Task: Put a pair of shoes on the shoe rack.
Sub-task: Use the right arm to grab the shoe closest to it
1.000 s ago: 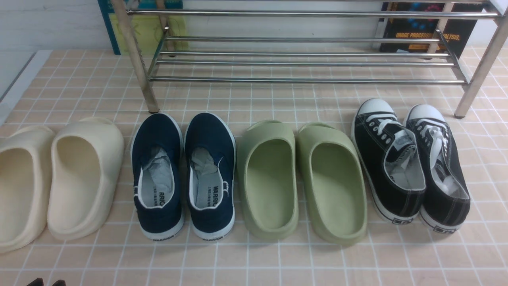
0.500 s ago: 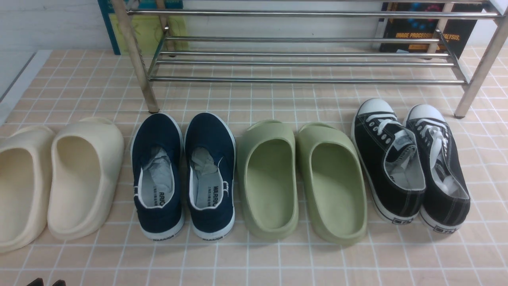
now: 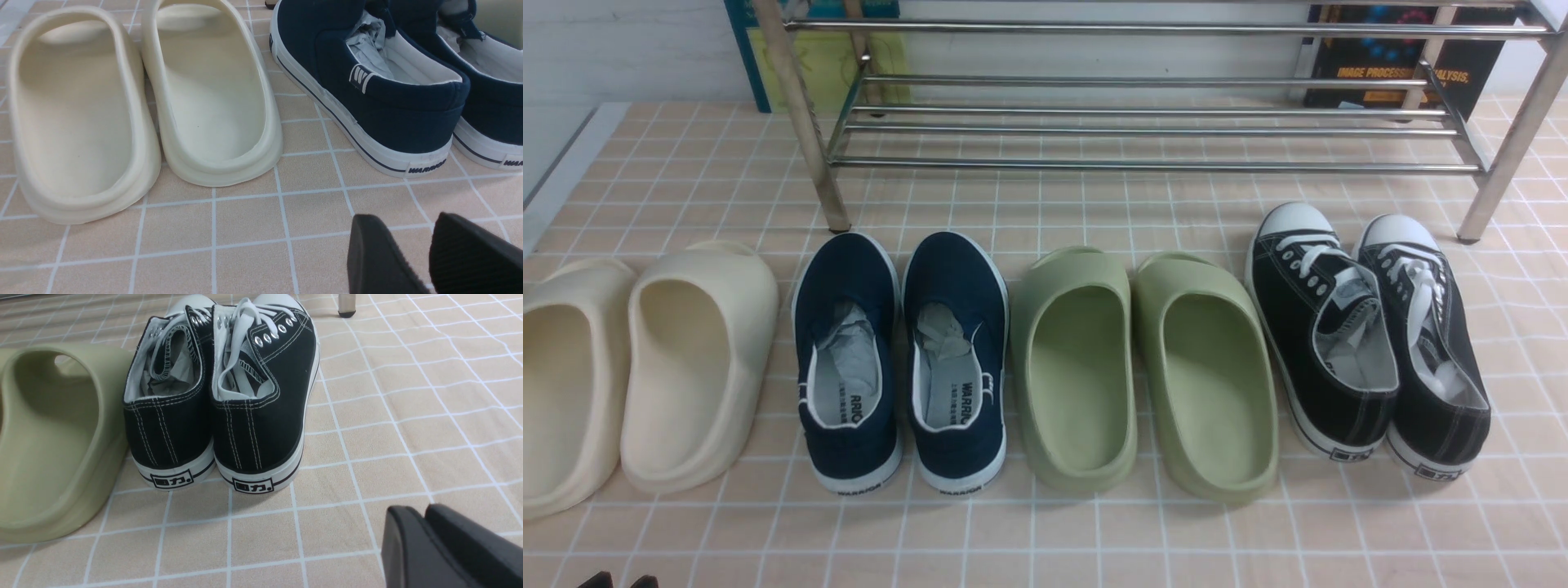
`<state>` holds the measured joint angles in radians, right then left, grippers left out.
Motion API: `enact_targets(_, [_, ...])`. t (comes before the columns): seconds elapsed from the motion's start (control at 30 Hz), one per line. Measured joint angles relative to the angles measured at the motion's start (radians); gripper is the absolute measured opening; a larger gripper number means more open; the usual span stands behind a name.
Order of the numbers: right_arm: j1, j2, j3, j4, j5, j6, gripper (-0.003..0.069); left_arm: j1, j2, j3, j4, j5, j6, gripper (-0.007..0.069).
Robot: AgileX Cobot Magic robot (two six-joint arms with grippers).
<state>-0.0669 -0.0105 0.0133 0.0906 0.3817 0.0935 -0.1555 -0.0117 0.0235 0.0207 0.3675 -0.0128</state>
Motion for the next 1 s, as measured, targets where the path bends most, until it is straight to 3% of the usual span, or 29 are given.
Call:
enact_targets(0.17, [0.0, 0.0, 0.011, 0.0, -0.09, 0.0, 0.008, 0.0, 0.0, 0.0, 0.0, 0.0, 0.0, 0.0239])
enact_targets(0.4, [0.0, 0.0, 0.011, 0.0, -0.545, 0.013, 0.0093, 0.0, 0.0, 0.0, 0.0, 0.0, 0.001, 0.0239])
enact_targets(0.6, [0.0, 0.0, 0.011, 0.0, -1.027, 0.235, 0.0101, 0.0, 0.0, 0.0, 0.0, 0.0, 0.001, 0.0239])
enact_targets(0.7, [0.0, 0.0, -0.002, -0.037, -1.129, 0.268, 0.0101, 0.0, 0.0, 0.0, 0.0, 0.0, 0.001, 0.0239])
enact_targets(0.87, [0.0, 0.028, -0.167, -0.177, -0.979, 0.275, 0.0074, 0.0, 0.0, 0.0, 0.0, 0.0, 0.001, 0.0239])
enact_targets(1.0, [0.0, 0.186, -0.447, -0.288, -0.657, 0.278, -0.0013, 0.0, 0.0, 0.0, 0.0, 0.0, 0.001, 0.0239])
